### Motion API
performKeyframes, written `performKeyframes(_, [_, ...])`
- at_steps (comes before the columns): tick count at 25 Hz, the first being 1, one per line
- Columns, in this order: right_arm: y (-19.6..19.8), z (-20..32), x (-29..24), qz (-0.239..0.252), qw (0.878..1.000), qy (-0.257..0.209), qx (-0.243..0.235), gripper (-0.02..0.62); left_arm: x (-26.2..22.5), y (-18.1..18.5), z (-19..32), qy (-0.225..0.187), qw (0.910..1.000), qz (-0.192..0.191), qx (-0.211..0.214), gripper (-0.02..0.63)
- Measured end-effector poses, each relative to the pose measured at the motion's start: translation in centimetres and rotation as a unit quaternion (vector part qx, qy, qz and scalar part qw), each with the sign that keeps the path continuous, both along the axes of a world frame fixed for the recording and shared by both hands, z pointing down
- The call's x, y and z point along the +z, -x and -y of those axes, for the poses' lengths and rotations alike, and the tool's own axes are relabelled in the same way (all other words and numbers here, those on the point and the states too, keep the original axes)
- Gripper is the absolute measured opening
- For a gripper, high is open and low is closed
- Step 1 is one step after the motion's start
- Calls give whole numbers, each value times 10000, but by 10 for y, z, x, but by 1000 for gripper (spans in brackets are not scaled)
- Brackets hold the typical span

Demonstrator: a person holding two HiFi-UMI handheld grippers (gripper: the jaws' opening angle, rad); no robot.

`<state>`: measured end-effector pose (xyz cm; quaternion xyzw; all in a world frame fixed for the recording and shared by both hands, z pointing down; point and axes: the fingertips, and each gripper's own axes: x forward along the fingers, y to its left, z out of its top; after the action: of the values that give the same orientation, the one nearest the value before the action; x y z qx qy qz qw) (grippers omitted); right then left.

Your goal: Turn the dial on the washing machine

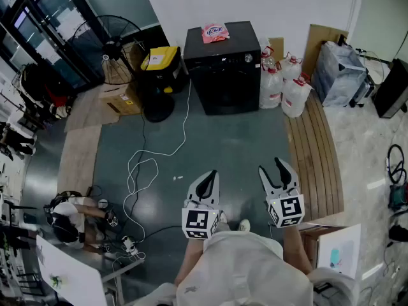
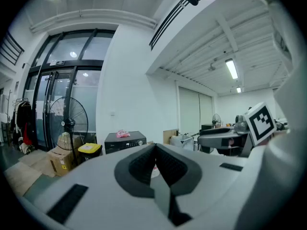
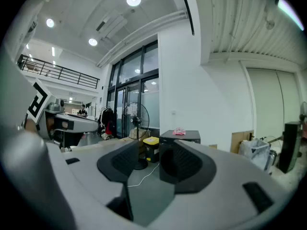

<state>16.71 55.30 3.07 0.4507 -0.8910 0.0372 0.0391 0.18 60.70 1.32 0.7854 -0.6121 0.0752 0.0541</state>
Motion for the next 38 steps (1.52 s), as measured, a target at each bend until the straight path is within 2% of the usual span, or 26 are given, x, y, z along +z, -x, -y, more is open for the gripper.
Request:
performKeyframes(4, [-7, 7, 4, -2, 10000, 27, -26, 227, 1, -8, 7, -12, 10000, 11, -12, 14])
performKeyframes(9, [-11, 20, 6, 247, 9996, 134, 16, 229, 4, -11, 18, 20, 10000, 21, -6, 14])
performKeyframes(20, [-2, 73, 16, 116, 9998, 145, 103, 229, 17, -1, 78, 9, 10000, -38, 37, 14])
performKeyframes(38, [73, 235, 18, -230, 9986, 262, 405, 209, 21, 79, 247, 75, 9994, -155, 289, 14])
